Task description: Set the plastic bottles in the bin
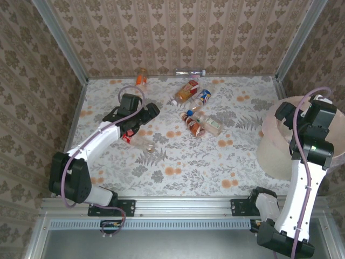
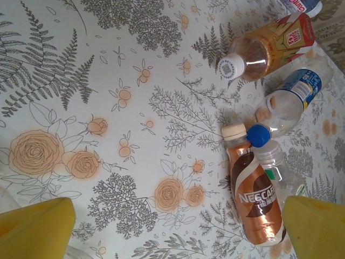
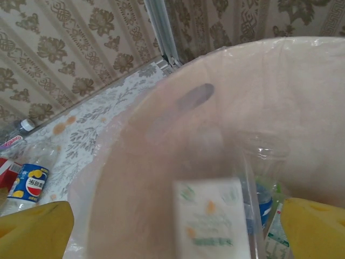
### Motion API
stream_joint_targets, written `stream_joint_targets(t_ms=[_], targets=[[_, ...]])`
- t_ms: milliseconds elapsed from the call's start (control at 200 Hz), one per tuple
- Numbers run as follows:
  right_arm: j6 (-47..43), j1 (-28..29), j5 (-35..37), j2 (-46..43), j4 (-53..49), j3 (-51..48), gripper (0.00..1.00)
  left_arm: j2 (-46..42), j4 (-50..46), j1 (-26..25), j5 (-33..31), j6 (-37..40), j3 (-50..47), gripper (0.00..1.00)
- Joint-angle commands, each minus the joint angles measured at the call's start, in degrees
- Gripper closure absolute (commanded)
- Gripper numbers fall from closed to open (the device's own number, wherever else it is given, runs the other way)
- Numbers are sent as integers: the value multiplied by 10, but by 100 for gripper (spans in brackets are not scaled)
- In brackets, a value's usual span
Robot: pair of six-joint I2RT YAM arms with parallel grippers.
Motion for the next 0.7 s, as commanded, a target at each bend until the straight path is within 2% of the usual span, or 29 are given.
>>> stream_joint_targets(t_ms=[0,230,365,475,565,695], targets=[[10,-3,-29,-10,-4,5,0,12,-2,-6,7,-7,23,0],[17,-2,-66,-30,8,7,0,22,-2,-10,9,-7,30,0],[34,0,-132,-42,30,1,0,23,-3,-10,10,-7,30,0],[54,12,-225,-45,59,-7,0,21,-4,-11,10,-6,30,0],[64,56,-259,-40,74,-11,0,19,-4,-10,9,-6,27,0],[35,195,-139,-22,83,-26,0,18,-4,-12,9,-7,24,0]])
